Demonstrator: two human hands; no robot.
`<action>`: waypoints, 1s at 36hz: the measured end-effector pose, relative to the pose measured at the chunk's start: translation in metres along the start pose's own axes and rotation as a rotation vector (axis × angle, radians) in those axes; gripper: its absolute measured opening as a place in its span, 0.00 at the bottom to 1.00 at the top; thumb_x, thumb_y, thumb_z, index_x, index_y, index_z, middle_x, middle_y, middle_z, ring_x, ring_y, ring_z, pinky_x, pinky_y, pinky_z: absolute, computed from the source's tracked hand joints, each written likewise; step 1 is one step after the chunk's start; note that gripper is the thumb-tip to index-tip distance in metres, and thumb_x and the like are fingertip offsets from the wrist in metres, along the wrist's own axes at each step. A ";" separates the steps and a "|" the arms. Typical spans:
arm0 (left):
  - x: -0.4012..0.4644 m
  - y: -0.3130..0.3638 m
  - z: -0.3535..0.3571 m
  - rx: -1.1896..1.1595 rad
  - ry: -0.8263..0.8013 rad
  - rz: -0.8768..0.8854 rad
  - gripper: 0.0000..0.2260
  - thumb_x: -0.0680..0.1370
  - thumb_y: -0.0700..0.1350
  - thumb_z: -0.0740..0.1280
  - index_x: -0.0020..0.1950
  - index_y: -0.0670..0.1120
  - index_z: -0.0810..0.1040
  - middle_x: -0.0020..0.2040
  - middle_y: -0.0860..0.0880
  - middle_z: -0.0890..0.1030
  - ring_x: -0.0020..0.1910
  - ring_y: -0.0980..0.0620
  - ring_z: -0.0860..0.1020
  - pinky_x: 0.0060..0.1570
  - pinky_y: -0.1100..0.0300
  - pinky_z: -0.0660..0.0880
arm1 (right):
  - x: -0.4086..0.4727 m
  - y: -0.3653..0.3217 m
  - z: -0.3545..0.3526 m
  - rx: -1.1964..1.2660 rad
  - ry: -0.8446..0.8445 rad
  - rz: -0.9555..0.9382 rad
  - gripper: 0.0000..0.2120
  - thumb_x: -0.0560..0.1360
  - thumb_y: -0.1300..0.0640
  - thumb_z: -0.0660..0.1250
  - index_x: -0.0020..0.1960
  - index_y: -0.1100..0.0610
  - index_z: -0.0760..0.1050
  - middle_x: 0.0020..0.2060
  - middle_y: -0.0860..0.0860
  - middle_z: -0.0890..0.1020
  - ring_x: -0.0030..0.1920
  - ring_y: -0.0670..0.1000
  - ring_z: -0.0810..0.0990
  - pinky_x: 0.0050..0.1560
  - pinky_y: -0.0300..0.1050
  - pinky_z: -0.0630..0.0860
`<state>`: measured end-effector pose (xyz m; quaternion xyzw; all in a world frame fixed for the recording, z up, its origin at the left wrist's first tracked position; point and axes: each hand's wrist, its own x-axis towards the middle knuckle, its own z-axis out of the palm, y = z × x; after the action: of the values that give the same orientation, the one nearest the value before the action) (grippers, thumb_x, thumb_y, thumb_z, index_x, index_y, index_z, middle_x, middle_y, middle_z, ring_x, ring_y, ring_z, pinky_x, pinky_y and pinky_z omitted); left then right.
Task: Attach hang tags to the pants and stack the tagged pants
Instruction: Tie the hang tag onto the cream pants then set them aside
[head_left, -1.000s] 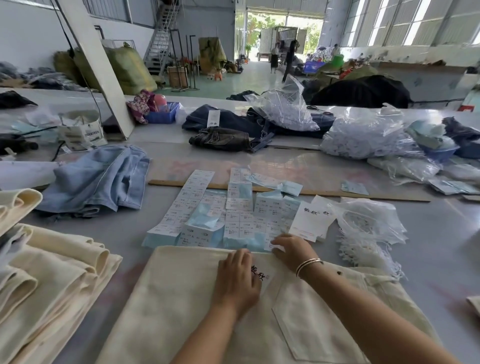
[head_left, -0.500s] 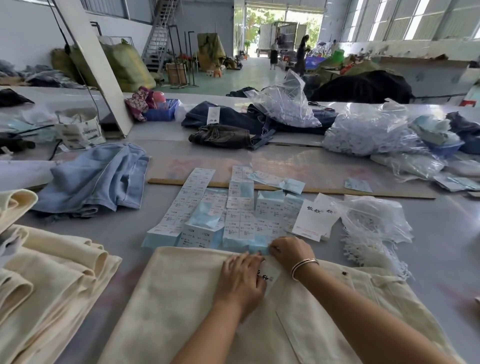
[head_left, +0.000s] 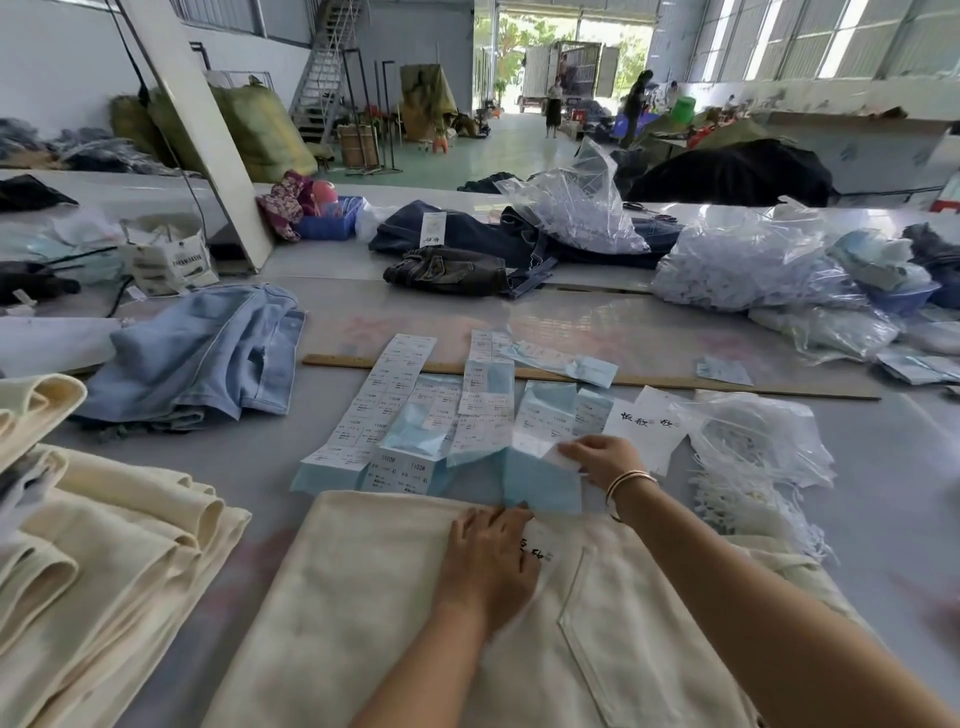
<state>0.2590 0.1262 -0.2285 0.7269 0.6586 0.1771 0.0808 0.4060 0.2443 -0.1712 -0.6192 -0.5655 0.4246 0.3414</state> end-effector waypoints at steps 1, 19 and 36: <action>0.000 -0.001 0.001 0.002 -0.010 -0.006 0.24 0.74 0.53 0.56 0.71 0.54 0.66 0.71 0.56 0.70 0.70 0.55 0.64 0.70 0.58 0.52 | 0.000 -0.003 -0.004 0.087 0.033 0.009 0.04 0.72 0.57 0.73 0.42 0.57 0.80 0.34 0.55 0.80 0.31 0.49 0.74 0.31 0.36 0.72; -0.024 0.021 -0.055 -1.619 0.067 -0.624 0.07 0.81 0.42 0.61 0.57 0.49 0.76 0.49 0.45 0.83 0.48 0.45 0.81 0.39 0.55 0.78 | -0.133 0.027 -0.025 1.034 0.210 0.021 0.03 0.75 0.65 0.66 0.43 0.63 0.78 0.35 0.56 0.85 0.38 0.51 0.85 0.43 0.42 0.82; -0.059 0.028 -0.031 -1.224 -0.159 -0.580 0.09 0.81 0.36 0.60 0.52 0.38 0.80 0.48 0.36 0.83 0.44 0.42 0.80 0.53 0.42 0.76 | -0.190 0.074 0.005 -0.212 0.076 -0.905 0.11 0.68 0.62 0.72 0.50 0.58 0.83 0.52 0.49 0.80 0.54 0.40 0.78 0.51 0.36 0.78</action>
<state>0.2699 0.0611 -0.1990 0.3550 0.6001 0.4349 0.5699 0.4316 0.0469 -0.2134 -0.3569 -0.8061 0.1500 0.4476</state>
